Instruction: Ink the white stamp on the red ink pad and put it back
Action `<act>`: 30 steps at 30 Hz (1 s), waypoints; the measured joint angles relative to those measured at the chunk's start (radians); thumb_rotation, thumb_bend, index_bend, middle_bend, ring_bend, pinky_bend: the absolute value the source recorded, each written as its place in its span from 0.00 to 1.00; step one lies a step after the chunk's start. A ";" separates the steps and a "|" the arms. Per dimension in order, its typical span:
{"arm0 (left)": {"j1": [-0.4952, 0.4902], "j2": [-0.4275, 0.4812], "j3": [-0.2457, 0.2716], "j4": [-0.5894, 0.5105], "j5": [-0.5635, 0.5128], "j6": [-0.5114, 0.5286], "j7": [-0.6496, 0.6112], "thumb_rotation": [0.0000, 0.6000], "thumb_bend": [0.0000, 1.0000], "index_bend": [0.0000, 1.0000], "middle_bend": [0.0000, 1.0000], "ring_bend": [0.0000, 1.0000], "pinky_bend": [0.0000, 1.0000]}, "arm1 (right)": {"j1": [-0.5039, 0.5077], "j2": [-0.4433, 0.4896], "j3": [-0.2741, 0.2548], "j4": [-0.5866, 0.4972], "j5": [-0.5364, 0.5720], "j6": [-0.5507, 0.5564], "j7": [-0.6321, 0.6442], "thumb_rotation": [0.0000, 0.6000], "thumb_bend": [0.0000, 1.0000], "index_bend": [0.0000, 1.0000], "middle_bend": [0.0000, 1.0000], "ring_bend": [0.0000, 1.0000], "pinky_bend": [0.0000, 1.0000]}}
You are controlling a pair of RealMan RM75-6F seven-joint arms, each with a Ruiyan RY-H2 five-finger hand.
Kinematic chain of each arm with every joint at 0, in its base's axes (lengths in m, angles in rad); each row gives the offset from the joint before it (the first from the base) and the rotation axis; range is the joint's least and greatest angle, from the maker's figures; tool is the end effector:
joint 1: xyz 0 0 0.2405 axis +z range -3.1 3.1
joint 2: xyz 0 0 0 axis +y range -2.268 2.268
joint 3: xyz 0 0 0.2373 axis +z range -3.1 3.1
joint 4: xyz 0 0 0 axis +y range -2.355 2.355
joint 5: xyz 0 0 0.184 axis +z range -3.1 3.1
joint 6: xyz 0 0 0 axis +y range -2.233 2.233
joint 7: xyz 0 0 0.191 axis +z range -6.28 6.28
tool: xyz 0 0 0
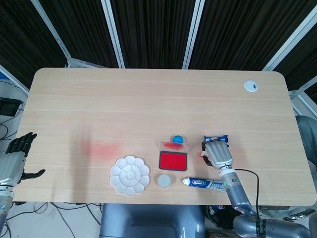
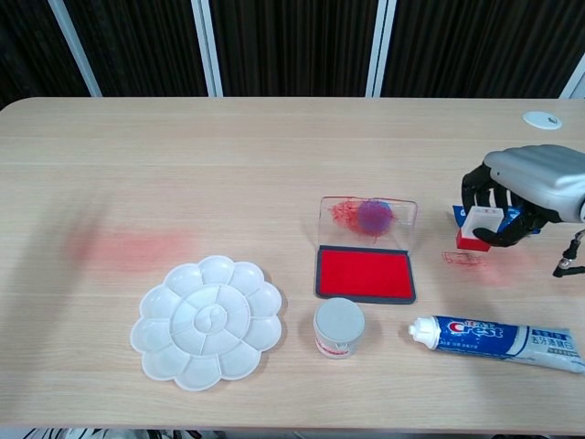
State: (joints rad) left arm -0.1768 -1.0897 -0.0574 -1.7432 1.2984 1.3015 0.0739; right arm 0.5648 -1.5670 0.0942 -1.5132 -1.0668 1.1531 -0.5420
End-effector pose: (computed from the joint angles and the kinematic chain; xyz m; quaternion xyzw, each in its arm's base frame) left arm -0.2854 0.2448 0.1510 -0.5872 -0.4677 -0.3391 0.5670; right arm -0.1907 -0.3295 0.0011 0.7144 -0.3742 0.3029 0.5078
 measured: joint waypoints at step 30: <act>-0.005 0.005 -0.003 -0.004 -0.017 -0.017 0.001 1.00 0.03 0.00 0.00 0.00 0.00 | -0.006 -0.092 0.026 0.161 0.007 -0.077 0.063 1.00 0.41 0.76 0.55 0.45 0.46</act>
State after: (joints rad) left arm -0.1820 -1.0847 -0.0604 -1.7472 1.2813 1.2845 0.0747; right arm 0.5592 -1.6594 0.1200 -1.3520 -1.0597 1.0761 -0.4788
